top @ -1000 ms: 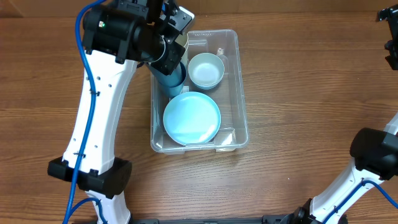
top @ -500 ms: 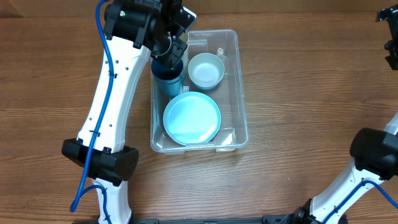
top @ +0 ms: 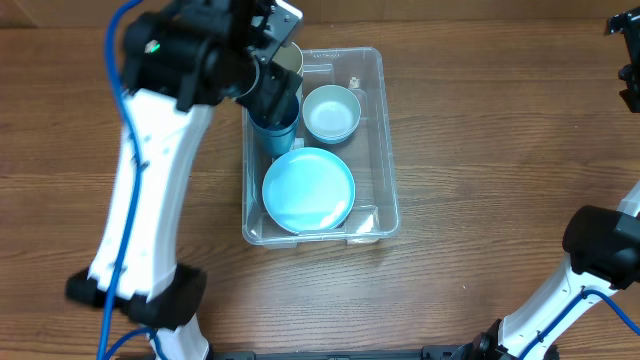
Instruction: Pack container
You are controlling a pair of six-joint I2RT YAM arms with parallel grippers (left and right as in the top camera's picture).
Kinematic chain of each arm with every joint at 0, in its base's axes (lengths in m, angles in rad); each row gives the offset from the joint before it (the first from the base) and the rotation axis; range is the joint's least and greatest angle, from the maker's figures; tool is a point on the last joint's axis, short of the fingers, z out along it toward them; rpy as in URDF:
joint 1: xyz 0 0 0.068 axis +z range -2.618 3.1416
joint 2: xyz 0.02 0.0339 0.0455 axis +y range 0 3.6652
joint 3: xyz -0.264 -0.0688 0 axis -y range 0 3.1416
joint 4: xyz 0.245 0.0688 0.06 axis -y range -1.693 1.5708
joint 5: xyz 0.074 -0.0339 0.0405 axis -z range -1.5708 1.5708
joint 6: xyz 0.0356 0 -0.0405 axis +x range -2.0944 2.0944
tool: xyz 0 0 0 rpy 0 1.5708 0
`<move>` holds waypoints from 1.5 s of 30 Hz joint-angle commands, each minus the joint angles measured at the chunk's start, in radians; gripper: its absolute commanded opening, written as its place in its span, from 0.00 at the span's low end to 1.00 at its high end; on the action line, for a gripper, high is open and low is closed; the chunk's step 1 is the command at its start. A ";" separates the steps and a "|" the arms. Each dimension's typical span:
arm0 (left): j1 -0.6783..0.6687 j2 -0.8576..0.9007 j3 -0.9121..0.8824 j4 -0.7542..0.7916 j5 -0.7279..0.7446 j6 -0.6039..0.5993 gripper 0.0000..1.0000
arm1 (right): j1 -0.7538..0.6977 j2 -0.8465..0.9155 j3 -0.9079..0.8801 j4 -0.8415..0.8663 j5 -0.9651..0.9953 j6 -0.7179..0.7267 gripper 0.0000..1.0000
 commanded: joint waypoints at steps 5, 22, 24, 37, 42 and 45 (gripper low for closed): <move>-0.016 -0.045 0.013 -0.105 0.085 -0.021 0.67 | -0.002 -0.008 0.012 0.002 0.005 0.005 1.00; -0.025 -0.135 0.013 -0.106 0.013 -0.207 1.00 | -0.002 -0.008 0.012 0.002 0.005 0.005 1.00; -0.025 -0.239 0.013 -0.105 -0.082 -0.206 1.00 | -0.002 -0.008 0.012 0.002 0.005 0.005 1.00; 0.270 -1.173 -1.353 0.997 0.163 0.042 1.00 | -0.002 -0.008 0.012 0.002 0.005 0.005 1.00; 0.293 -1.442 -1.864 1.391 0.266 0.040 1.00 | -0.002 -0.008 0.012 0.002 0.005 0.005 1.00; 0.303 -1.567 -2.062 1.528 0.269 0.033 1.00 | -0.002 -0.008 0.012 0.002 0.005 0.005 1.00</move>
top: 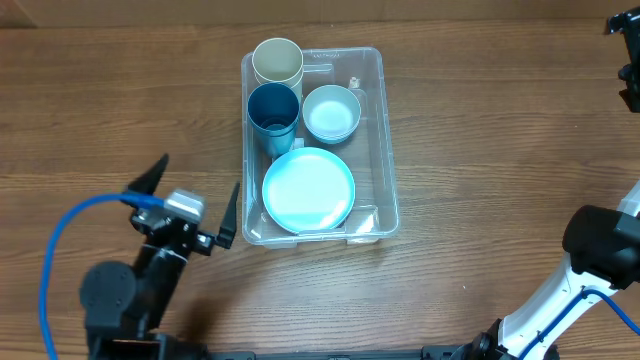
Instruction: Pack container
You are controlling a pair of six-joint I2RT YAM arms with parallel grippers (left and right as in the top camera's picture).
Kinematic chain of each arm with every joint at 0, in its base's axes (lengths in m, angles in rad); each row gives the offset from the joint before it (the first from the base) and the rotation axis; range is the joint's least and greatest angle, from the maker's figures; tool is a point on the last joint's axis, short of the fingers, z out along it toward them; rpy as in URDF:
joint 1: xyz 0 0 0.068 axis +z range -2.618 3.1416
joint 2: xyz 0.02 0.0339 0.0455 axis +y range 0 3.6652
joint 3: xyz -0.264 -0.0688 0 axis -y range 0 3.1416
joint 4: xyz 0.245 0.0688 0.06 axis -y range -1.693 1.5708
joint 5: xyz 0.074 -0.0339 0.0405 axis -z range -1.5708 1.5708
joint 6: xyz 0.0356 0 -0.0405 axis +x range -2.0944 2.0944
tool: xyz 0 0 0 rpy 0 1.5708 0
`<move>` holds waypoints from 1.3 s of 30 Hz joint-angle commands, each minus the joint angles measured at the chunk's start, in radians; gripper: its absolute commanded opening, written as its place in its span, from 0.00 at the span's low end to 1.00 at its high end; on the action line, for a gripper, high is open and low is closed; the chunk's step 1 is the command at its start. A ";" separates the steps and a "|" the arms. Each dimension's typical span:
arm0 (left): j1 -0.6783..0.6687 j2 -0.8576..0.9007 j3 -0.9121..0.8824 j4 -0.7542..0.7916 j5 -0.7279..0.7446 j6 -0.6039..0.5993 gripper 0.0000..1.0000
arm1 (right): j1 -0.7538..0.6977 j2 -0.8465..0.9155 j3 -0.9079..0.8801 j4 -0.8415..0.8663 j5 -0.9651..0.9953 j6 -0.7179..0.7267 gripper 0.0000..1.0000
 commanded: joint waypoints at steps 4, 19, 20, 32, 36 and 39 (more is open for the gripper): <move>0.026 -0.249 -0.301 0.129 0.045 -0.013 1.00 | -0.002 -0.008 0.012 0.002 0.005 0.004 1.00; 0.123 -0.428 -0.538 0.083 0.135 -0.058 1.00 | -0.002 -0.008 0.012 0.002 0.005 0.004 1.00; 0.123 -0.428 -0.538 0.082 0.134 -0.058 1.00 | -0.002 -0.008 0.012 0.002 0.005 0.004 1.00; 0.123 -0.427 -0.538 0.083 0.134 -0.058 1.00 | -0.002 -0.008 0.012 0.002 0.005 0.004 1.00; 0.123 -0.427 -0.538 0.083 0.134 -0.058 1.00 | 0.078 0.000 0.011 0.002 0.010 0.004 1.00; 0.123 -0.427 -0.538 0.082 0.134 -0.058 1.00 | 0.310 -0.001 0.012 0.003 0.010 0.004 1.00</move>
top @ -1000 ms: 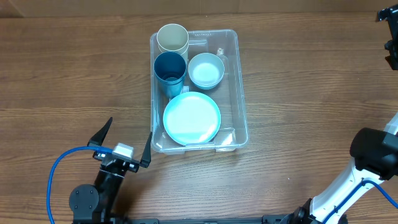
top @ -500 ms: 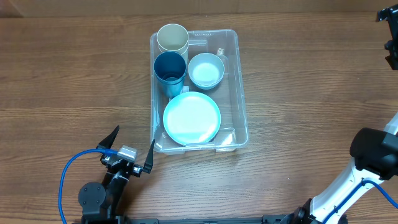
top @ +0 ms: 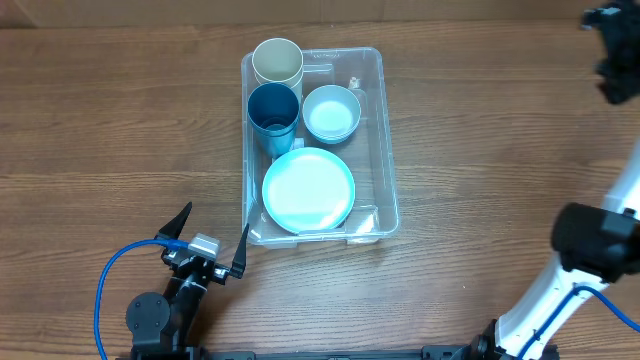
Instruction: Pack container
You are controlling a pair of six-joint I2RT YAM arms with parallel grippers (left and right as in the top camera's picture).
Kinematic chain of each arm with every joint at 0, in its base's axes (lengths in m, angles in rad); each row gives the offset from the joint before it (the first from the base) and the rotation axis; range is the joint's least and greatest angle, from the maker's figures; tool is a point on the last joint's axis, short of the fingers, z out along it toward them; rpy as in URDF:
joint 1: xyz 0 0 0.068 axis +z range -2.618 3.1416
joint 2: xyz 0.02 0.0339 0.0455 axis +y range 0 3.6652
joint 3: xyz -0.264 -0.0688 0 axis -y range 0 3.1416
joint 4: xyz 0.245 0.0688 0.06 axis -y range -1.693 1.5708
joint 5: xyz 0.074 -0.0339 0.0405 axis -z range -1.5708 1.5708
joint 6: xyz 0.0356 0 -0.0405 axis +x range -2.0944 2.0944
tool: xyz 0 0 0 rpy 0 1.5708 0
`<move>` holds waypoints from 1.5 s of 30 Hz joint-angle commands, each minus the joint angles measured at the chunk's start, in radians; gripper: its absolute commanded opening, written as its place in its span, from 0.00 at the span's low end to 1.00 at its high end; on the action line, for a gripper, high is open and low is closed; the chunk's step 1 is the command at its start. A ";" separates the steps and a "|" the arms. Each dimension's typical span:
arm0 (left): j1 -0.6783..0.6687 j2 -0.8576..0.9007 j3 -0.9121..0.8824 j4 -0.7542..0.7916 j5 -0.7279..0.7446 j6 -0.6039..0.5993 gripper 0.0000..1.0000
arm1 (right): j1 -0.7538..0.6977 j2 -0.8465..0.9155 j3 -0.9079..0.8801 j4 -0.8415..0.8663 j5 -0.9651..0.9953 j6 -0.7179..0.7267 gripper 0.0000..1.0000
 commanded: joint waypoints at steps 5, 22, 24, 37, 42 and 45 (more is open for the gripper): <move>0.007 -0.012 -0.006 0.004 0.022 -0.014 1.00 | 0.624 -0.005 0.012 0.002 -0.002 0.003 1.00; 0.007 -0.012 -0.006 0.003 0.022 -0.014 1.00 | 0.549 -0.598 -0.536 0.735 0.258 -0.499 1.00; 0.007 -0.012 -0.006 0.004 0.022 -0.014 1.00 | 0.516 -0.770 -0.809 0.928 0.258 -0.547 1.00; 0.007 -0.012 -0.006 0.004 0.022 -0.014 1.00 | 0.444 -1.648 -2.075 1.465 0.137 -0.603 1.00; 0.007 -0.012 -0.006 0.003 0.022 -0.014 1.00 | 0.414 -1.879 -2.289 1.476 0.107 -0.603 1.00; 0.007 -0.012 -0.006 0.004 0.022 -0.014 1.00 | 0.364 -1.979 -2.365 1.457 0.045 -0.603 1.00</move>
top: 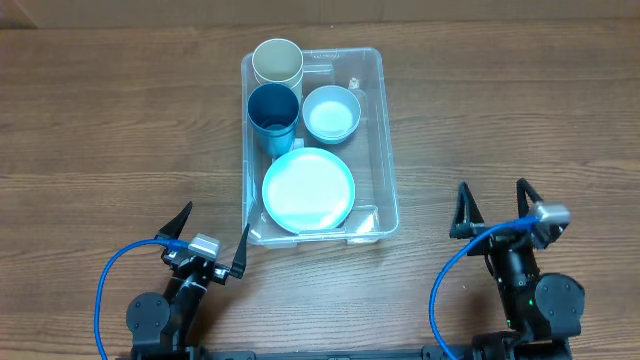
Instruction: Pack container
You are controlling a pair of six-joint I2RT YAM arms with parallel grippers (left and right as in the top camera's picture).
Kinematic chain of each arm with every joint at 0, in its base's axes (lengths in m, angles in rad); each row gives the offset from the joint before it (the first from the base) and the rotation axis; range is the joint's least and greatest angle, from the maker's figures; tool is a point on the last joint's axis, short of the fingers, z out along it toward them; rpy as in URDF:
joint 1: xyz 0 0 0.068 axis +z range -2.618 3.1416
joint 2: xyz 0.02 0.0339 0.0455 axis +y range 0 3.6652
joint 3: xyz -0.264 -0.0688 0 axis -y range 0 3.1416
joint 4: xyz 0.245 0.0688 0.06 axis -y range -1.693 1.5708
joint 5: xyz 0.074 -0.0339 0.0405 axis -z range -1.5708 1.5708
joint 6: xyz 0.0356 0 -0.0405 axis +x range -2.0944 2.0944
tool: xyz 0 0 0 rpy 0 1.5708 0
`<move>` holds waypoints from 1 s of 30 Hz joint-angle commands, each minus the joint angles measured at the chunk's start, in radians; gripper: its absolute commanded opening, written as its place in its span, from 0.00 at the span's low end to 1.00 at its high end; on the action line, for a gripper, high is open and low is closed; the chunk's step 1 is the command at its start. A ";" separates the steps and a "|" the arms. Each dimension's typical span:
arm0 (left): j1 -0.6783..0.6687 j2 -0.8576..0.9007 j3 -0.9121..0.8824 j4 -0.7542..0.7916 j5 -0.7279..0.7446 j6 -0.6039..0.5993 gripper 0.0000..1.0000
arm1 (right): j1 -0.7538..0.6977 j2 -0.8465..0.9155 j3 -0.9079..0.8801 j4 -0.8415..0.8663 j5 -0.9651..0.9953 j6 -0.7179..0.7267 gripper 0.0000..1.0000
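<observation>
A clear plastic container [385, 140] stands mid-table. Inside it are a cream cup [277, 62] at the far left corner, a dark blue cup [273, 110] just in front of it, a pale blue bowl [331, 112] to the right and a light blue plate [308, 190] at the near end. My left gripper [208, 236] is open near the table's front edge, left of the container's near corner, holding nothing. My right gripper [493, 208] is open at the front right, apart from the container and also without anything between its fingers.
The wooden table [500, 90] stretches around the container. Blue cables [110, 290] loop from both arm bases at the front edge.
The right arm was raised at the far right edge of the view; now it is folded down at the front right with its gripper open. The left arm and the container's contents are unchanged.
At first my left arm reached over the container's far left, by the cups. Then it was drawn back to the front left, open, with both cups, bowl and plate in the container. It then sat lower at the front edge, and now the right arm is down too.
</observation>
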 commanded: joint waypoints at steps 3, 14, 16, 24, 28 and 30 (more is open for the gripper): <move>0.007 -0.010 -0.003 0.000 0.018 -0.014 1.00 | -0.046 -0.134 -0.120 0.000 -0.055 -0.004 1.00; 0.007 -0.010 -0.003 0.000 0.018 -0.014 1.00 | 0.018 -0.208 -0.263 0.027 -0.051 -0.004 1.00; 0.007 -0.010 -0.003 0.000 0.018 -0.014 1.00 | 0.050 -0.208 -0.265 0.026 0.013 -0.005 1.00; 0.007 -0.010 -0.003 0.000 0.018 -0.014 1.00 | 0.066 -0.208 -0.266 0.026 0.049 -0.031 1.00; 0.007 -0.010 -0.003 0.000 0.018 -0.014 1.00 | 0.066 -0.208 -0.266 0.026 0.042 -0.030 1.00; 0.007 -0.010 -0.003 0.000 0.018 -0.014 1.00 | 0.066 -0.208 -0.266 0.026 0.042 -0.030 1.00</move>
